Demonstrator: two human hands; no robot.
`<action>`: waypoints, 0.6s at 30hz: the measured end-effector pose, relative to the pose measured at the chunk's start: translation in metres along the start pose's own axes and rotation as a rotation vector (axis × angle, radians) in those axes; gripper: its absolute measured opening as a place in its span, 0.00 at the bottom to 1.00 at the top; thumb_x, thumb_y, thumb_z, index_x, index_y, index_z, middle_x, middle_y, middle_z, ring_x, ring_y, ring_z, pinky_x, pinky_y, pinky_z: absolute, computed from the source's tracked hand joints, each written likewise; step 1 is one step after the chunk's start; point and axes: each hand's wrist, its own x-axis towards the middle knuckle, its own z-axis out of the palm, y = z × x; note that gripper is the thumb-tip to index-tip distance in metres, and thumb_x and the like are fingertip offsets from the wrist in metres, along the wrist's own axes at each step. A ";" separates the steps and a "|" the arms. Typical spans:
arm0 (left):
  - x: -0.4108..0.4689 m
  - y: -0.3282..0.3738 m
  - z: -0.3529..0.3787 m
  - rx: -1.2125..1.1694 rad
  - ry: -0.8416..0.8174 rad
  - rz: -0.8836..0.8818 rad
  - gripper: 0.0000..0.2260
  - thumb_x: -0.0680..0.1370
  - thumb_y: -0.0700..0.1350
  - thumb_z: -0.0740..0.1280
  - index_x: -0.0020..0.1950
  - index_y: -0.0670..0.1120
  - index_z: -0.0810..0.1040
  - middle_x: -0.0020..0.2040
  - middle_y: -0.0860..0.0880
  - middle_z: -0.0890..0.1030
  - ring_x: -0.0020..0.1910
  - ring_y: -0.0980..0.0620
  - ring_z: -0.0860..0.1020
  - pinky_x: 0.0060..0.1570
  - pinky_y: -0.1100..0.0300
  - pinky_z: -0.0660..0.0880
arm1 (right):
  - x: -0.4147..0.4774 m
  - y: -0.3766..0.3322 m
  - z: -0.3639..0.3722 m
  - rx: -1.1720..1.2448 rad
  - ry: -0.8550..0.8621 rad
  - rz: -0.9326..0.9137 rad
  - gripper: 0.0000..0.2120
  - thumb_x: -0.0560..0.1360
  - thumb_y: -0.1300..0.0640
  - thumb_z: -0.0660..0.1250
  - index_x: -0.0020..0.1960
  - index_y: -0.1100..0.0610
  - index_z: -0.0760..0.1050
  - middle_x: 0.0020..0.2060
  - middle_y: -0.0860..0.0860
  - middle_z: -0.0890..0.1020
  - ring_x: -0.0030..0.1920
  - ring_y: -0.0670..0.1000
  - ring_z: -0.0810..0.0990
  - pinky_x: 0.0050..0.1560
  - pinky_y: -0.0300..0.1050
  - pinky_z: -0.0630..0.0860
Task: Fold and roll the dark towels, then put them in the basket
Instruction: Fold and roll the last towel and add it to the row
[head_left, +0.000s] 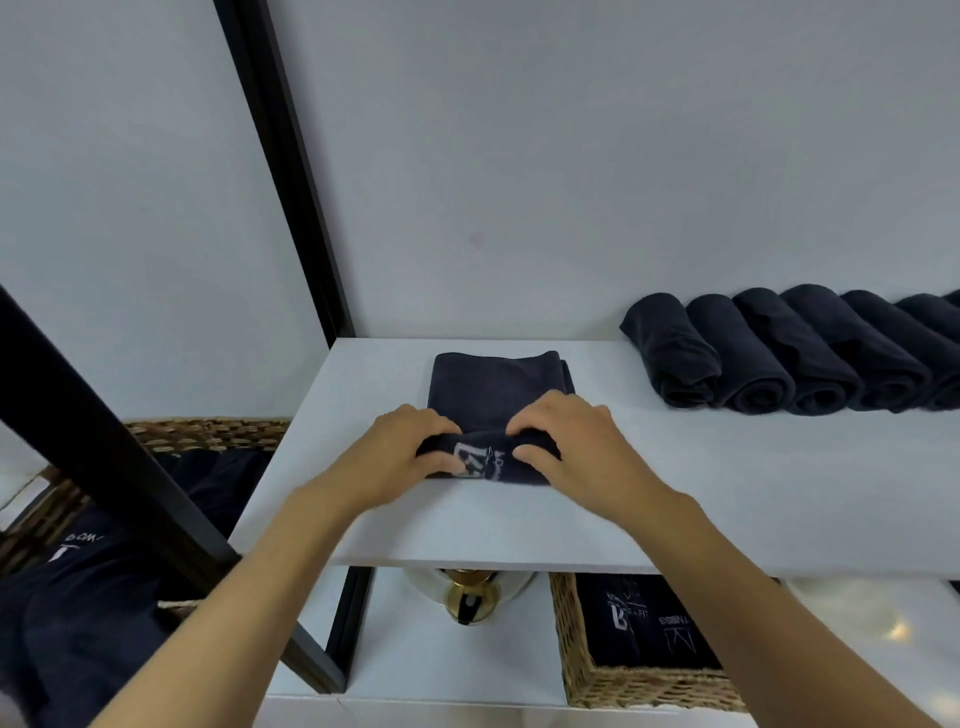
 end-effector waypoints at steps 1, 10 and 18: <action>0.006 -0.002 -0.005 -0.078 -0.061 -0.035 0.07 0.78 0.50 0.68 0.54 0.50 0.80 0.47 0.53 0.81 0.46 0.54 0.77 0.45 0.66 0.70 | -0.005 -0.001 0.003 -0.085 0.071 -0.077 0.14 0.76 0.46 0.68 0.60 0.48 0.76 0.57 0.44 0.76 0.56 0.49 0.74 0.59 0.48 0.66; 0.018 -0.001 0.002 -0.232 0.046 -0.117 0.06 0.80 0.50 0.65 0.50 0.51 0.81 0.46 0.56 0.82 0.47 0.56 0.79 0.51 0.58 0.74 | 0.018 0.009 -0.004 0.074 -0.137 0.000 0.12 0.77 0.51 0.68 0.60 0.47 0.74 0.55 0.41 0.80 0.54 0.46 0.75 0.60 0.45 0.68; 0.011 -0.010 0.035 0.496 0.353 0.191 0.25 0.70 0.54 0.74 0.63 0.42 0.78 0.54 0.45 0.80 0.52 0.41 0.78 0.49 0.48 0.74 | 0.050 0.022 -0.009 0.370 -0.109 0.173 0.08 0.75 0.53 0.70 0.54 0.49 0.78 0.47 0.44 0.82 0.51 0.44 0.79 0.51 0.41 0.73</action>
